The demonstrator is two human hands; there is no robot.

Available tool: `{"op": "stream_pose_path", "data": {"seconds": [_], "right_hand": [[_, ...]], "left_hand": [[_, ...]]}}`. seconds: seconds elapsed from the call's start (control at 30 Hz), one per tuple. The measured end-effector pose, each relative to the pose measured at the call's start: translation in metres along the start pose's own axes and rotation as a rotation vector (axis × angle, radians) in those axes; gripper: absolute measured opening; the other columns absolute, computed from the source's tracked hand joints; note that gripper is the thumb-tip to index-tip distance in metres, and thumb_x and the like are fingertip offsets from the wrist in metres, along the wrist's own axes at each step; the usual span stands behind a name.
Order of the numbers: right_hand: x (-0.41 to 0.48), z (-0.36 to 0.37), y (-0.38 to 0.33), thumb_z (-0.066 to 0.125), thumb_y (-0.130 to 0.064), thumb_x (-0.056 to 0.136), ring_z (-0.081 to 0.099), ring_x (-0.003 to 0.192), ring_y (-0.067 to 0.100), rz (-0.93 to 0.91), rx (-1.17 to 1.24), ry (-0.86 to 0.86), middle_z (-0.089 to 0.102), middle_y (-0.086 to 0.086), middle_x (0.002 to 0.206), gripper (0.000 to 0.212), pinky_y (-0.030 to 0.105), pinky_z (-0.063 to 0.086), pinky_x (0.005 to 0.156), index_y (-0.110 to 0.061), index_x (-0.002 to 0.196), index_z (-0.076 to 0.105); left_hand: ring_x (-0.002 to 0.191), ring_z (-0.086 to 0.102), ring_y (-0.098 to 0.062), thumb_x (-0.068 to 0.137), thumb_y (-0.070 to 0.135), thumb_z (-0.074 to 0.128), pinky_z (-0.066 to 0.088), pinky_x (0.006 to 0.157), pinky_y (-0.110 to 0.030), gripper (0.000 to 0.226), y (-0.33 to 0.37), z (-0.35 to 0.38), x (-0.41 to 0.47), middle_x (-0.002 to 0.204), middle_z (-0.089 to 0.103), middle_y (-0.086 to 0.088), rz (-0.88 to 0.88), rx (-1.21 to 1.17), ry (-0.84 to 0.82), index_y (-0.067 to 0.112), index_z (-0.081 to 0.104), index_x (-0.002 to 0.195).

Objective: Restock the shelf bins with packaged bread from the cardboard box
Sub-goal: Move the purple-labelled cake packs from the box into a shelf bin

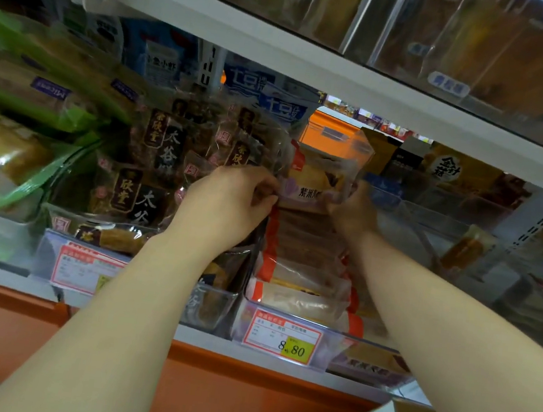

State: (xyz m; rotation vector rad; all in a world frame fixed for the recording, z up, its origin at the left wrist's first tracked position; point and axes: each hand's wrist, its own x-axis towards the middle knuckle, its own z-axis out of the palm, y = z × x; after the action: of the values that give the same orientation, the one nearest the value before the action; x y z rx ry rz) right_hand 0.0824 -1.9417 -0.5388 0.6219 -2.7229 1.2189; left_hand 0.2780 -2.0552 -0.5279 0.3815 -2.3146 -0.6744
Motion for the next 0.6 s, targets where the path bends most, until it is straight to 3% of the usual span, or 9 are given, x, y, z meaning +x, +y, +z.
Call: {"op": "stream_pose_path", "data": {"seconds": [0.1, 0.17, 0.3, 0.4, 0.5, 0.6], "right_hand": [[-0.009, -0.003, -0.002, 0.07, -0.02, 0.08, 0.038, 0.131, 0.03, -0.159, -0.036, 0.118, 0.038, 0.009, 0.145, 0.08, 0.049, 0.037, 0.105, -0.023, 0.146, 0.024], [-0.023, -0.005, -0.005, 0.067, -0.019, 0.081, 0.031, 0.135, 0.029, -0.298, -0.119, 0.172, 0.033, 0.008, 0.149, 0.075, 0.048, 0.035, 0.107, -0.025, 0.146, 0.03], [-0.057, -0.018, -0.013, 0.064, -0.026, 0.087, 0.031, 0.136, 0.024, -0.37, -0.301, 0.013, 0.038, 0.003, 0.146, 0.053, 0.041, 0.031, 0.11, -0.025, 0.137, 0.047], [-0.089, -0.044, -0.014, 0.067, -0.025, 0.083, 0.047, 0.123, 0.022, -0.459, -0.299, -0.01, 0.05, -0.001, 0.134, 0.043, 0.04, 0.04, 0.102, -0.024, 0.125, 0.058], [-0.124, -0.081, -0.013, 0.066, -0.025, 0.083, 0.054, 0.11, 0.018, -0.463, -0.288, -0.108, 0.056, -0.003, 0.122, 0.038, 0.033, 0.047, 0.091, -0.026, 0.121, 0.06], [-0.154, -0.126, -0.006, 0.062, -0.031, 0.086, 0.048, 0.117, 0.017, -0.538, -0.478, -0.145, 0.056, -0.006, 0.124, 0.037, 0.041, 0.042, 0.097, -0.03, 0.123, 0.057]], "left_hand": [[0.087, 0.061, -0.012, 0.089, 0.026, 0.062, 0.054, 0.074, -0.033, 0.02, 0.0, 0.0, 0.0, 0.09, 0.063, 0.013, -0.001, 0.0, -0.001, 0.026, 0.067, 0.108], [0.087, 0.061, -0.012, 0.089, 0.025, 0.062, 0.054, 0.075, -0.034, 0.021, 0.0, 0.0, 0.001, 0.089, 0.062, 0.012, 0.002, -0.002, -0.01, 0.025, 0.067, 0.109], [0.093, 0.062, -0.019, 0.089, 0.026, 0.06, 0.054, 0.076, -0.037, 0.022, 0.008, -0.004, 0.001, 0.102, 0.066, 0.005, -0.014, 0.058, -0.007, 0.026, 0.066, 0.111], [0.102, 0.06, -0.024, 0.09, 0.027, 0.055, 0.051, 0.078, -0.035, 0.026, 0.029, -0.007, -0.005, 0.115, 0.064, 0.002, 0.013, 0.131, 0.012, 0.028, 0.064, 0.115], [0.106, 0.058, -0.024, 0.092, 0.028, 0.053, 0.048, 0.08, -0.036, 0.027, 0.061, -0.006, -0.016, 0.118, 0.062, 0.002, 0.082, 0.18, -0.053, 0.026, 0.062, 0.118], [0.107, 0.058, -0.017, 0.094, 0.03, 0.052, 0.049, 0.085, -0.034, 0.026, 0.096, 0.0, -0.035, 0.117, 0.062, 0.007, 0.139, 0.157, -0.116, 0.028, 0.061, 0.118]]}}
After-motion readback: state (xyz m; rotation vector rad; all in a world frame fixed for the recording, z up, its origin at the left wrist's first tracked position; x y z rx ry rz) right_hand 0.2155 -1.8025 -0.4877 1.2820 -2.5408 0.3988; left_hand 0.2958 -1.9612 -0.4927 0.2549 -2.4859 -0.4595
